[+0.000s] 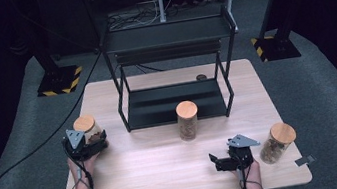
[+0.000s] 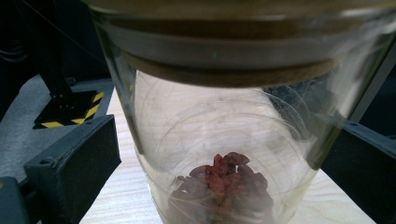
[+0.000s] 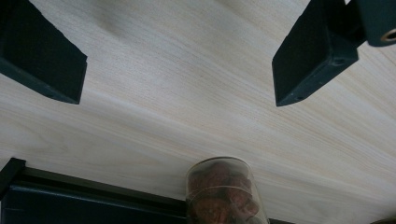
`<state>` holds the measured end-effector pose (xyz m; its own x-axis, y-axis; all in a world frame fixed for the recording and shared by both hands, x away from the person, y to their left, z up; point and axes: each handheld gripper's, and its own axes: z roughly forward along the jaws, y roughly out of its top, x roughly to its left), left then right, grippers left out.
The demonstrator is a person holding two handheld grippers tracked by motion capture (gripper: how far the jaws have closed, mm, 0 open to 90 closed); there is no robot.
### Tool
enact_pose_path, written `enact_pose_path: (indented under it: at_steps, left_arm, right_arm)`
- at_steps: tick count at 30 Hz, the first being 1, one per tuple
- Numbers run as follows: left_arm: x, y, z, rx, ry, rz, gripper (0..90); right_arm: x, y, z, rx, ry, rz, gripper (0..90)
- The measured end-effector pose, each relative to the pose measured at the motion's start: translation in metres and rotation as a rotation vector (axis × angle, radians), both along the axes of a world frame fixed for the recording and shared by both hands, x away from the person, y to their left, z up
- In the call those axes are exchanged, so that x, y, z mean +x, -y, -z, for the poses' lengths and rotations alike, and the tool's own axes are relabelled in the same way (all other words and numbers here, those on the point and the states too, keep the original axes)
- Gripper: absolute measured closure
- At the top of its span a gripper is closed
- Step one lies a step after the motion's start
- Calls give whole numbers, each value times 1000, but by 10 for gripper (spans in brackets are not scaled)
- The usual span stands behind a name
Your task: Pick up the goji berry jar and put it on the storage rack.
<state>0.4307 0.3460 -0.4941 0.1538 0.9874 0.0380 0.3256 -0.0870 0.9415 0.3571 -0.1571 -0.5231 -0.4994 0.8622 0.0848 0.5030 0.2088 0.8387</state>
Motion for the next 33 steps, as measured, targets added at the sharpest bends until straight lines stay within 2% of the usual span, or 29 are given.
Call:
enact_pose_path:
  at_steps: [12,22,25,29,33]
  left_arm:
    - [4,1,4,-1,-9,4,0]
    - [5,0,7,17,-18,-25,2]
    - [4,1,8,19,-15,-22,81]
    - [3,1,10,1,-11,9,223]
    - [3,0,11,-1,-6,10,236]
  right_arm:
    - [0,1,0,7,0,1,25]
    - [0,1,0,6,-4,-3,26]
    - [0,1,0,6,-6,-5,27]
    - [1,1,0,7,-9,-6,29]
    - [1,1,0,8,-10,-7,29]
